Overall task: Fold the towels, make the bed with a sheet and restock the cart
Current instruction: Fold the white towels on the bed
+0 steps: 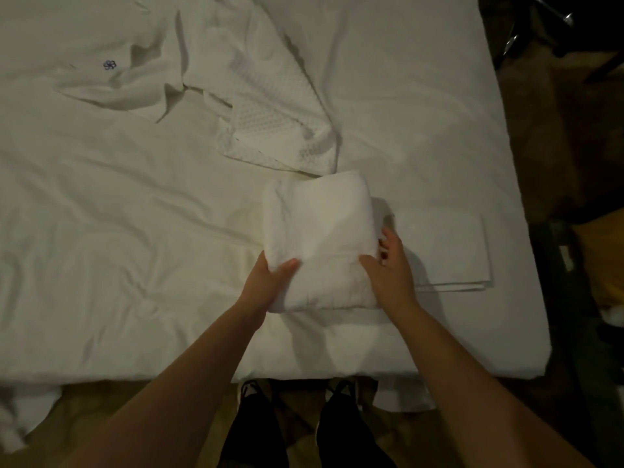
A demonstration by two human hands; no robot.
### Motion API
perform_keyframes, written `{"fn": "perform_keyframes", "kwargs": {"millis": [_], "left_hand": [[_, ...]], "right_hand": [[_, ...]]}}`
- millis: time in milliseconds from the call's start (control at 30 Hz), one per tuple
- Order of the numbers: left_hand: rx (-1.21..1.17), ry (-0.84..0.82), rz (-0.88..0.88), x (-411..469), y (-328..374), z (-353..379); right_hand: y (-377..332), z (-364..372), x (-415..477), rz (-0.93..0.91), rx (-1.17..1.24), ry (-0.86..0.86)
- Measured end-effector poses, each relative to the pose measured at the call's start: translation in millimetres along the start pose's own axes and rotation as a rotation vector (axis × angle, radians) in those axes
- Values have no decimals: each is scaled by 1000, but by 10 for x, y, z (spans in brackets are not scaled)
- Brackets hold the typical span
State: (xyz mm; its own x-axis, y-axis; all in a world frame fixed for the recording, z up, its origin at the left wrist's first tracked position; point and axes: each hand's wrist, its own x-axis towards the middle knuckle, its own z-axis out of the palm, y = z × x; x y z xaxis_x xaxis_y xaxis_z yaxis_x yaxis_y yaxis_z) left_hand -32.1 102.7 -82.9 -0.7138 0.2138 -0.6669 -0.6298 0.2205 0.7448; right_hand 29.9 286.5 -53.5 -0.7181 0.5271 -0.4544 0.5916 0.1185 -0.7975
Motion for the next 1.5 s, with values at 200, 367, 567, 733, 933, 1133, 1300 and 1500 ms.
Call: {"fn": "perform_keyframes", "kwargs": {"millis": [200, 367, 567, 733, 933, 1133, 1300, 1500], "left_hand": [[839, 522, 378, -17, 228, 424], [1147, 299, 451, 178, -35, 512], [1194, 292, 417, 499, -255, 582], [1083, 203, 353, 471, -58, 504], [888, 304, 412, 192, 402, 54], [834, 315, 373, 43, 458, -484], [655, 293, 249, 152, 287, -753], [567, 341, 200, 10, 388, -998]], "right_hand": [[-292, 436, 38, -474, -734, 245], [-19, 536, 320, -428, -968, 19], [336, 573, 632, -447, -957, 33], [132, 515, 641, -420, -952, -43], [-782, 602, 979, -483, -595, 78], [-1072, 1023, 1601, -50, -798, -153], [-1144, 1136, 1852, 53, -431, 29], [-1937, 1412, 1471, -203, -336, -41]]}}
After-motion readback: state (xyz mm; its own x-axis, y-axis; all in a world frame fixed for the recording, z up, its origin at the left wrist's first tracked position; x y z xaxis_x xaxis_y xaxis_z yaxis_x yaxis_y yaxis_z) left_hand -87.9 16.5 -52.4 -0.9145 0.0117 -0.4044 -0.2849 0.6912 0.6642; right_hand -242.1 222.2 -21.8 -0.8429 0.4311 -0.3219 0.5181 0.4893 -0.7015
